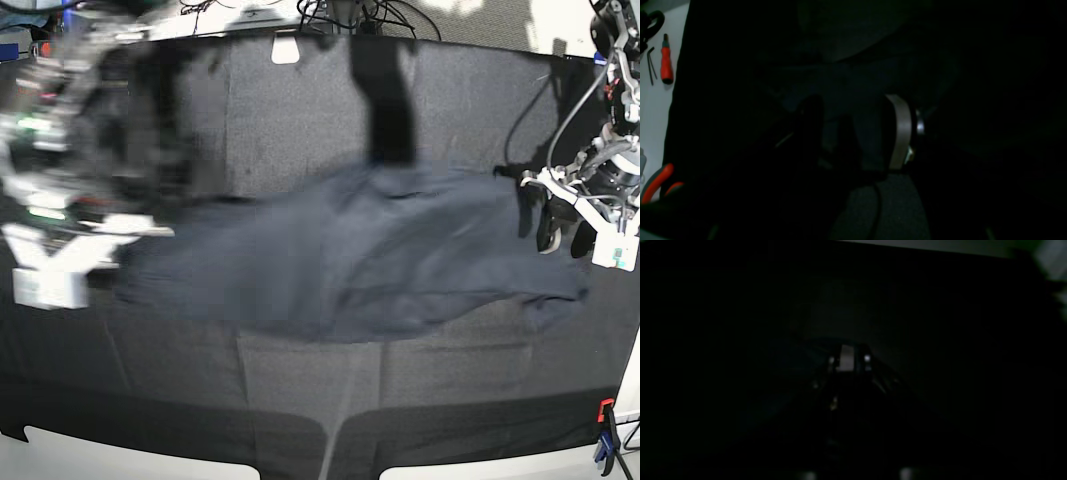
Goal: Layout the t-shirt on the table in an organized manner, then fold the t-shirt properly
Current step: 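Drag the held shirt edge away from the left gripper to spread it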
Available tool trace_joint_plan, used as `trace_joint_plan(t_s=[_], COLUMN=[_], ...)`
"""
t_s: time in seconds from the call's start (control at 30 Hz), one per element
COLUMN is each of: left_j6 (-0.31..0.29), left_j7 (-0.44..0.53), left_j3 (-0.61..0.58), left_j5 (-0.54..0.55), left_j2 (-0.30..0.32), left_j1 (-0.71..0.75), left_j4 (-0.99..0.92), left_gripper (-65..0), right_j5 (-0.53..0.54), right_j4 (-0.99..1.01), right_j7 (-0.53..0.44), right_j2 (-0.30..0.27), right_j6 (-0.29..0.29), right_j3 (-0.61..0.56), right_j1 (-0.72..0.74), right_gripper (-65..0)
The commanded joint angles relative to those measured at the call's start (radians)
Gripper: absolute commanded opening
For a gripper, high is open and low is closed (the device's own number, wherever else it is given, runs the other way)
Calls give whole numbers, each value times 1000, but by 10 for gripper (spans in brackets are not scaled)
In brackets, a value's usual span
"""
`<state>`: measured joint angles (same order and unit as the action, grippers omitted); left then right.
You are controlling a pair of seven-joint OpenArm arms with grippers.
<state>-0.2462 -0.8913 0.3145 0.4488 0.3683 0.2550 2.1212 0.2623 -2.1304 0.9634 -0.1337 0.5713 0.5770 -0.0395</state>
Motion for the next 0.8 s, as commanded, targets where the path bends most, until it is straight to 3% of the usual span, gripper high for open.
trace_joint_plan(t_s=[0.0,0.23,0.37,0.47,0.63,0.77], left_j6=[0,0,0,0,-1,-1], left_j7=[27,28,27,28,33,47], left_j3=[6,5,5,5,5,5], left_j5=[6,6,43,111,102,102], left_j2=[12,12,12,12,12,12], left_j1=[-8,-8,-8,-9,-9,-9], left_j4=[18,18,18,18,18,18], left_gripper=[-381,-381,-381,-381,-381,-381], right_j5=[24,79,90,115,193,238], right_j4=[-19,-19,-18,-18,-18,-18], right_j7=[-26,-8,-5,9,89,153], right_j2=[-31,-176,-224,-221,-161,-110], right_j6=[6,6,5,5,8,48], right_j3=[24,151,173,172,172,173], right_j1=[5,-57,-69,-80,-118,-133], right_gripper=[-650,-650,-650,-650,-650,-650])
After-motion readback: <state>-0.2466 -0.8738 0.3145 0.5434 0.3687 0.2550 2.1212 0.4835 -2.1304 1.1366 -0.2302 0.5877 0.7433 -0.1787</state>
